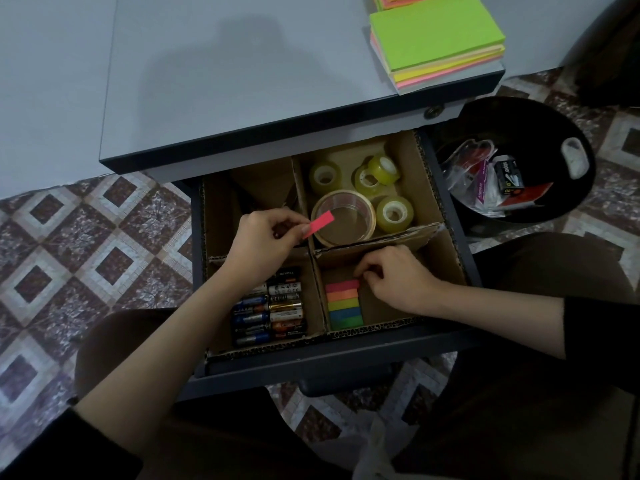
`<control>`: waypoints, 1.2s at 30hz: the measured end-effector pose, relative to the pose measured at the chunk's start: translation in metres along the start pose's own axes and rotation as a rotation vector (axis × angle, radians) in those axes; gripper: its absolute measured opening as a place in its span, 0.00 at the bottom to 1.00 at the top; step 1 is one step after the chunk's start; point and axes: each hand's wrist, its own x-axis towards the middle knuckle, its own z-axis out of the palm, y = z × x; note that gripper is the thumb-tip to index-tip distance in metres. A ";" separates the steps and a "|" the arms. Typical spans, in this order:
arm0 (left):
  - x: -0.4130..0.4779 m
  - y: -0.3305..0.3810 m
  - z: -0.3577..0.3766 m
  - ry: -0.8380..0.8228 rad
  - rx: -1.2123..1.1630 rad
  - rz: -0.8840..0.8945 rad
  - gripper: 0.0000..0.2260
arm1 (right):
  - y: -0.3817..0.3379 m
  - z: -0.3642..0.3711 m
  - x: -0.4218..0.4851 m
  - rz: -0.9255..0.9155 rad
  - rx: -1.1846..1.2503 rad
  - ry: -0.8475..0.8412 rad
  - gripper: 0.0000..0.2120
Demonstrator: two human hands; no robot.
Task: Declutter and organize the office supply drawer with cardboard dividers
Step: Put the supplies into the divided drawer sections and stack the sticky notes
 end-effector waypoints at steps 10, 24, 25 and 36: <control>-0.002 0.002 -0.002 -0.008 0.015 -0.012 0.06 | -0.001 0.007 0.008 0.174 0.186 -0.016 0.11; -0.009 0.035 -0.003 -0.181 0.196 0.121 0.08 | 0.002 -0.044 -0.019 -0.056 0.311 0.033 0.07; -0.011 0.040 -0.001 -0.219 0.234 0.122 0.08 | 0.004 -0.052 -0.020 -0.074 0.350 0.076 0.07; -0.009 0.057 0.054 -0.441 1.036 0.054 0.12 | 0.027 -0.079 0.004 -0.058 0.489 0.307 0.09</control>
